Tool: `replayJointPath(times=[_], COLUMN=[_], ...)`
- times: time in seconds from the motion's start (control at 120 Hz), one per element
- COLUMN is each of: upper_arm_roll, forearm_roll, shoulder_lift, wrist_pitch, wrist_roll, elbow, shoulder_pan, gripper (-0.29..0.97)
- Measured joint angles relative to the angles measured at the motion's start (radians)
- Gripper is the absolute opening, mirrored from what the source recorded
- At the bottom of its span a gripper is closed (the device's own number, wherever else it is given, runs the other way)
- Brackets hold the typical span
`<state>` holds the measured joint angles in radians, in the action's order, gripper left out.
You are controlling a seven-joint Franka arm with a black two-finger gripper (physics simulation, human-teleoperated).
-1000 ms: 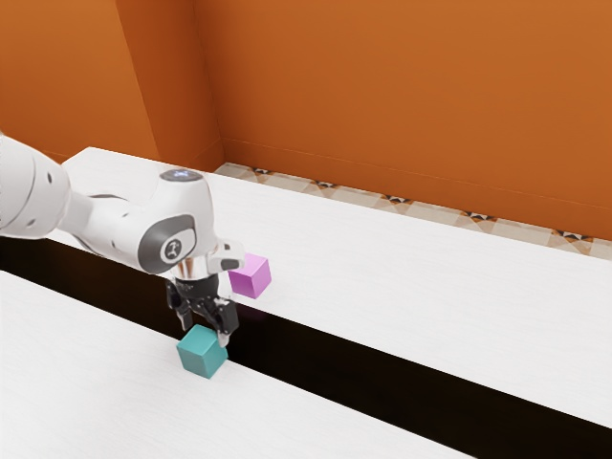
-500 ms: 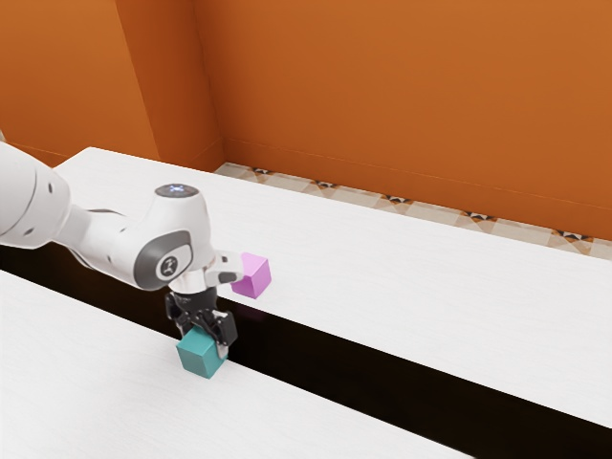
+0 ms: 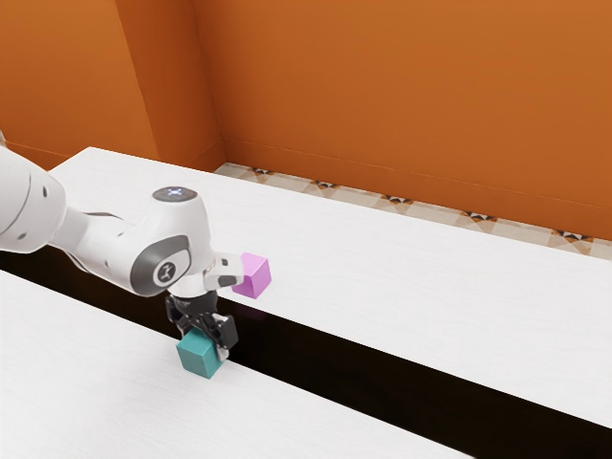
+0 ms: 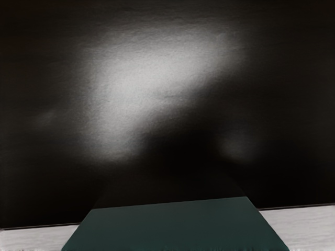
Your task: Pick up the blue block with one arm, and put the blue block on the pink block with one arm
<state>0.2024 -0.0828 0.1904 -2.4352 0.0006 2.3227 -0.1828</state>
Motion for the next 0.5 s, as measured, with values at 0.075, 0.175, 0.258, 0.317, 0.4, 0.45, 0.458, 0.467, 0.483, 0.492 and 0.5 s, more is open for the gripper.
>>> replayJointPath(times=[0.075, 0.175, 0.258, 0.317, 0.4, 0.45, 0.458, 0.467, 0.483, 0.492, 0.5], upper_arm_roll=[0.000, 0.000, 0.000, 0.000, 0.000, 0.000, 0.000, 0.000, 0.000, 0.000, 0.000], forearm_roll=[0.000, 0.000, 0.000, 0.000, -0.002, -0.003, -0.003, -0.003, -0.004, -0.004, -0.004], shoulder_lift=[-0.005, -0.012, -0.013, -0.013, -0.013, -0.013, -0.013, -0.013, -0.013, -0.013, -0.013], wrist_pitch=[-0.001, -0.002, -0.003, -0.003, -0.004, -0.004, -0.004, -0.004, -0.004, -0.004, -0.004], wrist_roll=[0.000, 0.000, -0.001, -0.001, -0.002, -0.003, -0.004, -0.004, -0.004, -0.004, -0.004], elbow=[0.005, 0.007, 0.008, 0.008, 0.008, 0.008, 0.008, 0.008, 0.008, 0.008, 0.008], shoulder_pan=[-0.002, -0.003, -0.002, -0.002, -0.002, -0.001, -0.001, -0.001, -0.001, -0.001, -0.001], gripper=[0.62, 0.53, 0.46, 0.44, 0.42, 0.42, 0.42, 0.42, 0.42, 0.42, 0.42])
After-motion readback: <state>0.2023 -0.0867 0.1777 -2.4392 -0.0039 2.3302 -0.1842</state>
